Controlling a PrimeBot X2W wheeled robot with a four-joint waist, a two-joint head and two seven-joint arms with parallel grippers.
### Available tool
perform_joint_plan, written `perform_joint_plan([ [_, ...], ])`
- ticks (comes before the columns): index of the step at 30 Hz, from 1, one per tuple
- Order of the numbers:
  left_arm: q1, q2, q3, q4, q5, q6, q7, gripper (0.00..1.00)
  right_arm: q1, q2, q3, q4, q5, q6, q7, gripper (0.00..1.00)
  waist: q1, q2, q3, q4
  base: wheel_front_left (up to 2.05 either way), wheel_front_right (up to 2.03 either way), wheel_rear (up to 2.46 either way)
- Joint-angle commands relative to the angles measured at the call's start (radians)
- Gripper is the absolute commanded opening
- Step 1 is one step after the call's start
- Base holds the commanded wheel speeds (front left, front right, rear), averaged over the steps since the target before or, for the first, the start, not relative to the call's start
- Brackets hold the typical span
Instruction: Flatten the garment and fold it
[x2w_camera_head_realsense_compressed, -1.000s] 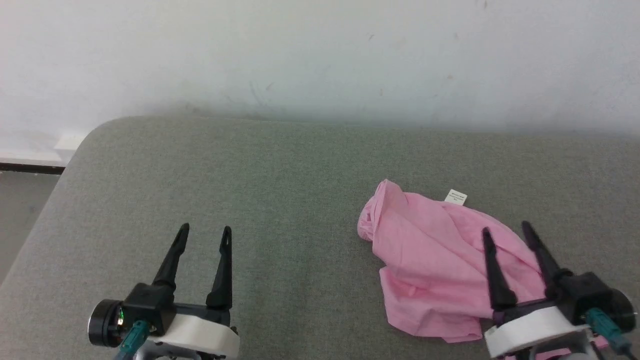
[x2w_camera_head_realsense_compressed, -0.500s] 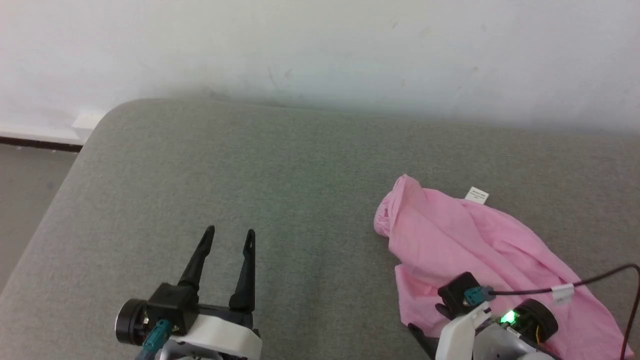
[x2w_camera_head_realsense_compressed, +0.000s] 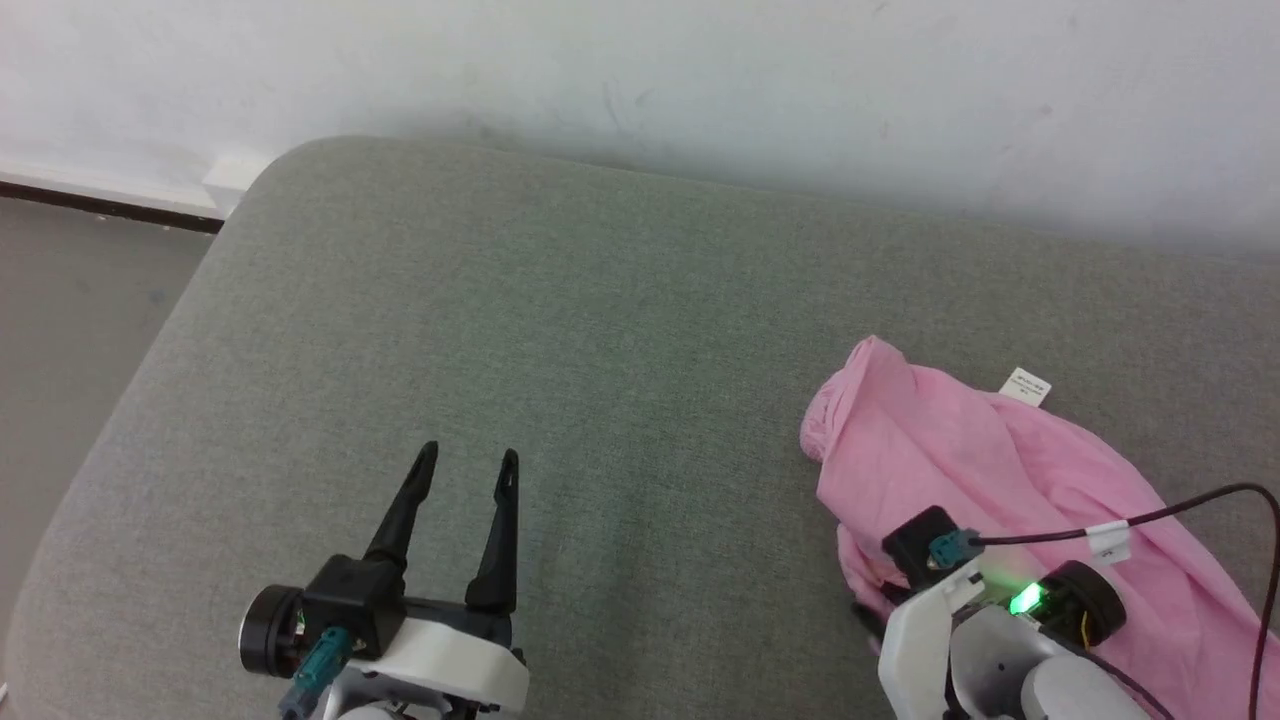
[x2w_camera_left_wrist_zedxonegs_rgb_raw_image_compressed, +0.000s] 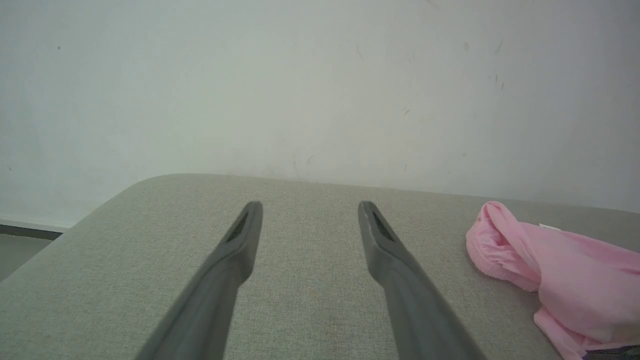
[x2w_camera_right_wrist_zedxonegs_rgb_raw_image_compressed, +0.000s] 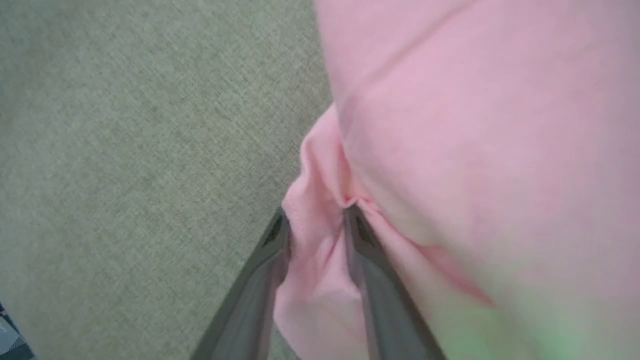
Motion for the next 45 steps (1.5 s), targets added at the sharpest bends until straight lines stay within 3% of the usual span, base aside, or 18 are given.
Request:
perform_joint_plan([
  [1,-0.005,-0.006,0.008,0.008,0.010,-0.013,-0.005,1.00,0.026,0.000,-0.004,0.038,0.010,-0.002,0.004,0.00,0.0000,0.0000,-0.008,-0.024,0.00,0.00,0.00],
  [5,0.008,-0.012,0.024,0.019,0.016,-0.023,-0.005,1.00,0.080,-0.029,-0.032,-0.029,0.087,-0.002,0.021,0.00,0.0000,0.0000,-0.033,-0.084,0.00,0.00,0.00],
  [9,0.017,-0.017,0.036,0.033,0.020,-0.039,-0.005,1.00,0.162,-0.121,-0.105,-0.166,0.179,-0.002,0.088,0.00,0.0000,0.0000,-0.059,-0.149,0.00,0.00,0.00],
  [12,0.021,-0.027,0.043,0.041,0.023,-0.050,-0.005,1.00,0.242,-0.181,-0.235,-0.259,0.226,-0.002,0.170,0.00,0.0000,0.0000,-0.075,-0.190,0.00,0.00,0.00],
  [13,0.021,-0.027,0.043,0.041,0.023,-0.050,-0.005,1.00,0.242,-0.181,-0.235,-0.259,0.226,-0.002,0.170,0.00,0.0000,0.0000,-0.075,-0.190,0.00,0.00,0.00],
  [16,0.021,-0.040,0.045,0.046,0.029,-0.059,-0.005,1.00,0.319,-0.211,-0.389,-0.322,0.240,-0.002,0.264,0.00,0.0000,0.0000,-0.081,-0.218,0.00,0.00,0.00],
  [20,0.015,-0.054,0.036,0.053,0.043,-0.076,-0.005,1.00,0.371,-0.216,-0.558,-0.376,0.164,-0.002,0.312,0.00,0.0000,0.0000,-0.072,-0.237,0.00,0.00,0.00],
  [21,0.011,-0.057,0.031,0.058,0.046,-0.083,-0.005,1.00,0.369,-0.207,-0.579,-0.388,0.140,-0.002,0.297,0.67,0.0000,0.0000,-0.068,-0.239,0.00,0.00,0.00],
  [22,0.006,-0.060,0.025,0.064,0.050,-0.091,-0.005,1.00,0.363,-0.190,-0.596,-0.396,0.122,-0.002,0.280,1.00,0.0000,0.0000,-0.062,-0.240,0.00,0.00,0.00],
  [30,-0.022,-0.090,-0.096,0.143,0.052,-0.161,-0.005,1.00,0.256,-0.042,-0.618,-0.466,0.050,-0.002,0.032,1.00,0.0000,0.0000,-0.039,-0.243,0.00,0.00,0.00],
  [33,-0.039,-0.100,-0.159,0.183,-0.002,-0.184,0.031,1.00,0.222,0.004,-0.610,-0.487,0.016,-0.002,-0.090,1.00,0.0000,0.0000,-0.029,-0.248,0.00,0.00,0.00],
  [39,-0.117,-0.106,-0.333,0.213,-0.109,-0.206,0.261,1.00,0.209,0.054,-0.572,-0.457,-0.035,-0.002,-0.287,1.00,0.0000,0.0000,0.010,-0.257,0.00,0.00,0.00],
  [45,-0.208,-0.097,-0.454,0.176,-0.251,-0.209,0.442,1.00,0.195,0.084,-0.561,-0.381,-0.059,-0.002,-0.370,1.00,0.0000,0.0000,0.065,-0.263,0.00,0.00,0.00],
])
